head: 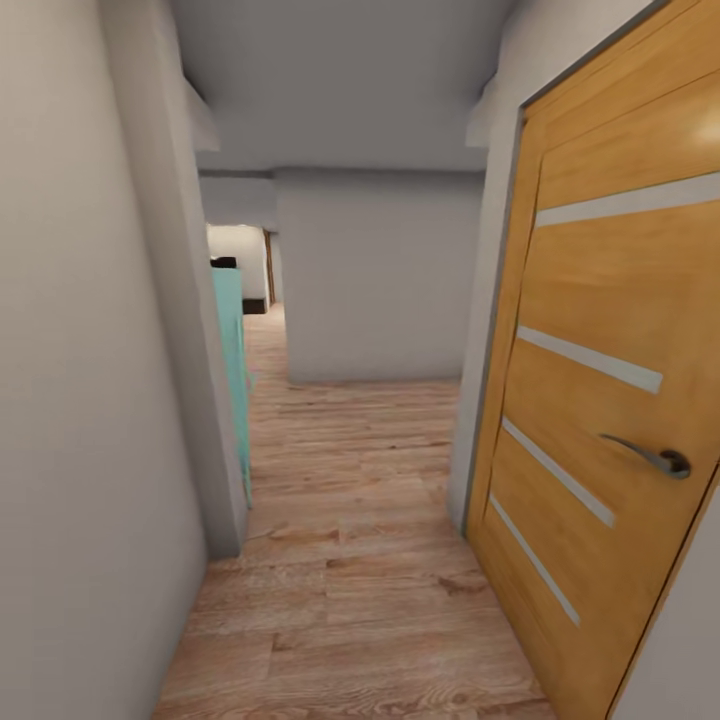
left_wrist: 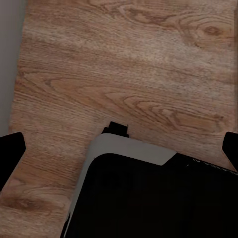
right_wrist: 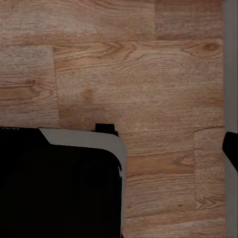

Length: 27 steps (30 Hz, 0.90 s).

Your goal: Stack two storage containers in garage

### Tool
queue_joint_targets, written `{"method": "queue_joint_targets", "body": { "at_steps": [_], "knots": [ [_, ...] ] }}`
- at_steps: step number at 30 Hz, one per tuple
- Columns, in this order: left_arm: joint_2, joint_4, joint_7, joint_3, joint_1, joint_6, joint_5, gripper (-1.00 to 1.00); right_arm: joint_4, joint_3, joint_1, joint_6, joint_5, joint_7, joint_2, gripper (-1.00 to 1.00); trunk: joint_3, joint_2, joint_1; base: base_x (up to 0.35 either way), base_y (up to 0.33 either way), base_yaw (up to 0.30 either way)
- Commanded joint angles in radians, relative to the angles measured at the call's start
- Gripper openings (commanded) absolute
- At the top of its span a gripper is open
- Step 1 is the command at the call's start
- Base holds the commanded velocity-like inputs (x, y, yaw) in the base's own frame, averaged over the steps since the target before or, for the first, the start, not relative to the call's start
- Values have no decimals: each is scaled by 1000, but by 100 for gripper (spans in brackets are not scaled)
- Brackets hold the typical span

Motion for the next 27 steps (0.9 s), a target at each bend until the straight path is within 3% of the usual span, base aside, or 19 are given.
{"method": "queue_joint_targets", "body": {
  "at_steps": [1, 16, 20, 23, 27],
  "knots": [
    [0, 1, 3, -7, -1, -3, 7, 100, 3, 8, -1, -5, -8, -1, 0, 100, -1, -1, 1, 321, 0, 0],
    [-1, 1, 2, -7, -1, -4, 6, 100, 3, 5, -1, -6, -11, -2, 9, 100, -1, -1, 1, 321, 0, 0],
    [0, 0, 2, -7, -1, -4, 5, 100, 2, 5, -1, -2, -13, 4, 31, 100, -1, -1, 1, 321, 0, 0],
    [0, -1, 2, -7, -1, -5, 5, 100, 1, 2, -1, 3, -19, 6, 70, 100, -1, -1, 1, 321, 0, 0],
    [0, -1, 2, -7, -1, -5, 5, 100, 0, 1, -1, 4, -21, 9, 79, 100, -1, -1, 1, 321, 0, 0]
  ]
}}
